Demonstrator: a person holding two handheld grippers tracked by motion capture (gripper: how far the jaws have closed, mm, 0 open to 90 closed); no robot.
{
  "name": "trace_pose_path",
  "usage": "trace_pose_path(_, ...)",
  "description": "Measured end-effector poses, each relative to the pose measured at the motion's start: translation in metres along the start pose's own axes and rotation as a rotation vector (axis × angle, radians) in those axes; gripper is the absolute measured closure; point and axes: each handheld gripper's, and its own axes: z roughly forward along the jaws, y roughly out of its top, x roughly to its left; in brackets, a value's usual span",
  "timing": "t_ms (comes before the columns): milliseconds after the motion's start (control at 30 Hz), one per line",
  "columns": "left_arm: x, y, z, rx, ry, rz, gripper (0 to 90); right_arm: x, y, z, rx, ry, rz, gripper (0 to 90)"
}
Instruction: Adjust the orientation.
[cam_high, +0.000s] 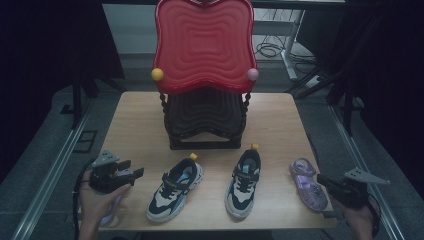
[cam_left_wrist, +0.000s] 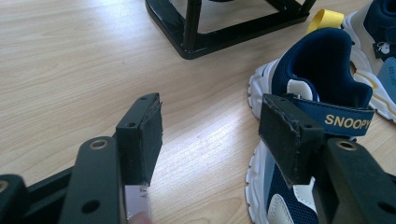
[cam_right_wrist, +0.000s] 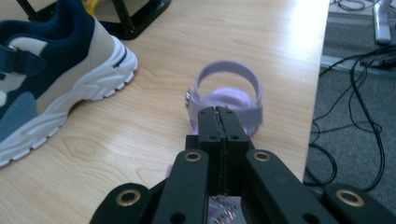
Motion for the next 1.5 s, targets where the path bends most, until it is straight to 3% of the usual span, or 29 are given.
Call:
trace_pose_path(267,0.002,-0.001,-0.001,0.001,0.003,-0.007,40.3,-0.012,-0.009,-0.004,0.035,-0.034,0.011,89.9)
trace_pose_path(467,0.003,-0.002,-0.001,0.0,0.004,-0.01,40.2,-0.016,-0.018,-0.008,0.059,-0.017,0.018,89.9)
trace_pose_path(667,0.003,-0.003,-0.002,-0.003,0.006,-0.014,40.2,-0.018,-0.026,-0.01,0.089,-0.03,0.016,89.9)
trace_pose_path(800,0.004,-0.003,-0.002,-0.005,0.007,-0.018,40.1,-0.017,-0.034,-0.009,0.102,-0.027,0.024,90.0)
trace_pose_path(1500,0.004,-0.004,0.002,0.003,-0.005,-0.018,40.2,-0.004,-0.035,-0.006,0.11,0.03,0.019,90.0)
